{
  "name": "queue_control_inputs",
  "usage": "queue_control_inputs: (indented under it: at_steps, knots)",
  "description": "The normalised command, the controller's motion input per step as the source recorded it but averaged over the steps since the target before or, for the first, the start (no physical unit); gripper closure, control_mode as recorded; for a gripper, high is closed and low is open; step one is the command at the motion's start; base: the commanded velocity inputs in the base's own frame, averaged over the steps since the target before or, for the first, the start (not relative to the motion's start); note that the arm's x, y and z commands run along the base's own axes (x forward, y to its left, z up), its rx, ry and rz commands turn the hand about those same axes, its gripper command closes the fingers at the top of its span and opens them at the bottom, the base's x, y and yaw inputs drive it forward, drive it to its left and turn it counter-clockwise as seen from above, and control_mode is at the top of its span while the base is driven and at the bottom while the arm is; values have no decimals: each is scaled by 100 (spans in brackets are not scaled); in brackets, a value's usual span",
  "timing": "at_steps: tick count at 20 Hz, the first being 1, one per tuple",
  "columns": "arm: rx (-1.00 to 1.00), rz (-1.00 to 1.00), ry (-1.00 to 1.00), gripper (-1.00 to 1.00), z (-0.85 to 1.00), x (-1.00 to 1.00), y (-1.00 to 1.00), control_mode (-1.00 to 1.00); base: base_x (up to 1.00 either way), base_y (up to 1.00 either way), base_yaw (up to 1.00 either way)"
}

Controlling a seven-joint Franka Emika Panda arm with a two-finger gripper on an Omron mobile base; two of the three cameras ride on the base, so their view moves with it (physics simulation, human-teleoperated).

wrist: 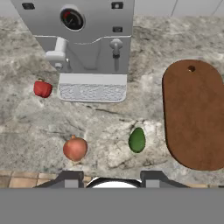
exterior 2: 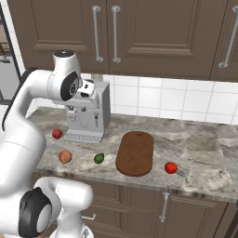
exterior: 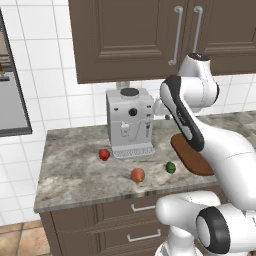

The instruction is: Place the avocado, onion, tomato, and bell pepper on the cutting board.

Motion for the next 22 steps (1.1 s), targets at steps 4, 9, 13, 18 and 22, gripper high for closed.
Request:
queue_control_inputs:
  at_steps: [4, 9, 13, 18, 22]
  knots:
    - [0, 1, 0, -100, 0, -24, 0, -100, 0, 0, 0]
    - [0, 4, 17, -100, -39, -5, 15, -100, 0, 0, 0]
    - [0, 2, 11, -100, -63, -15, 36, -100, 0, 0, 0]
    - [0, 2, 6, -100, -64, -32, 42, -100, 0, 0, 0]
    - [0, 0, 6, -100, -48, -22, 21, -100, 0, 0, 0]
